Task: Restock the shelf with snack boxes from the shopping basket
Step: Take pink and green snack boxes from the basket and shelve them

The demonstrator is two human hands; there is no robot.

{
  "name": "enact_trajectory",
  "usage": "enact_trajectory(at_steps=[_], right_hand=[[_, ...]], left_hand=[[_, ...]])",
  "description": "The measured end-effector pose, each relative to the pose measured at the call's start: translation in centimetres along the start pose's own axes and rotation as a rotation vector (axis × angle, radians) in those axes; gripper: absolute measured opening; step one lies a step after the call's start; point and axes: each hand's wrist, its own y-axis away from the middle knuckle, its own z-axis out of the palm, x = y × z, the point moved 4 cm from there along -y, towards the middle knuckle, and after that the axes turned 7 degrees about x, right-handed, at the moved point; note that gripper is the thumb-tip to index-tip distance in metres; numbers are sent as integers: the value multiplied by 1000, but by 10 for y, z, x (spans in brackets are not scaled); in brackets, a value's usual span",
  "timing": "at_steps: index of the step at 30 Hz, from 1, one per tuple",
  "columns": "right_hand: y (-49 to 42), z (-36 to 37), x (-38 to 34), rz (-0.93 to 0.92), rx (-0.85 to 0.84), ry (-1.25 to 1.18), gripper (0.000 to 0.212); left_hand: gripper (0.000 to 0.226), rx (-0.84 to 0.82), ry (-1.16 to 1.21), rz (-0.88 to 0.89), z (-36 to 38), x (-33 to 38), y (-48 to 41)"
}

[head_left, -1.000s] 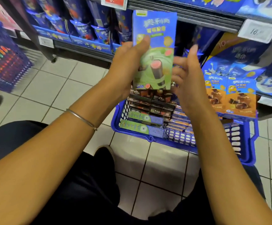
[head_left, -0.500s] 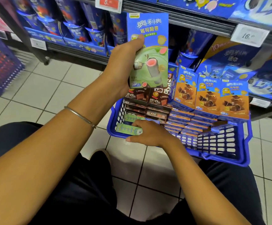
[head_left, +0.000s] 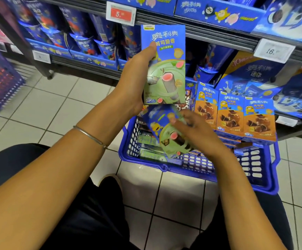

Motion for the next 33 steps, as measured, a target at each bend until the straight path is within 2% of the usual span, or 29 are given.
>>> enact_trajectory(at_steps=[5,8,10,13,17,20,21,24,27,30,33], right_hand=[[-5,-46,-22,25,397,-279,32],[-6,-60,-38,49,473,-430,30],[-8,-62,-47,62,424,-556,24],[-12,-54,-56,89,333,-702,32],[-18,-34,-76,48,317,-727,26],[-22,-20,-87,21,303,-729,32],[-22,-15,-90,15,291,-728,34],[-25,-6,-95,-42,285,-662,35],[-28,-3,-91,-77,253,-643,37],[-30,-2,-59,43,224,-635,46],[-24,11,-8,234,149,-397,32]], left_hand=[[33,11,-24,37,-1,6,2],[45,94,-131,118,-3,8,0],[47,158,-154,176,-5,9,-2],[52,184,-201,248,-6,9,-5],[68,118,-245,226,3,4,1],[84,44,-215,207,9,-6,7],[81,32,-180,217,9,-9,8],[52,14,-100,259,8,-13,8],[51,-15,-51,237,6,-9,5],[52,-21,-39,203,4,-6,1],[54,4,-40,185,5,-5,-3]])
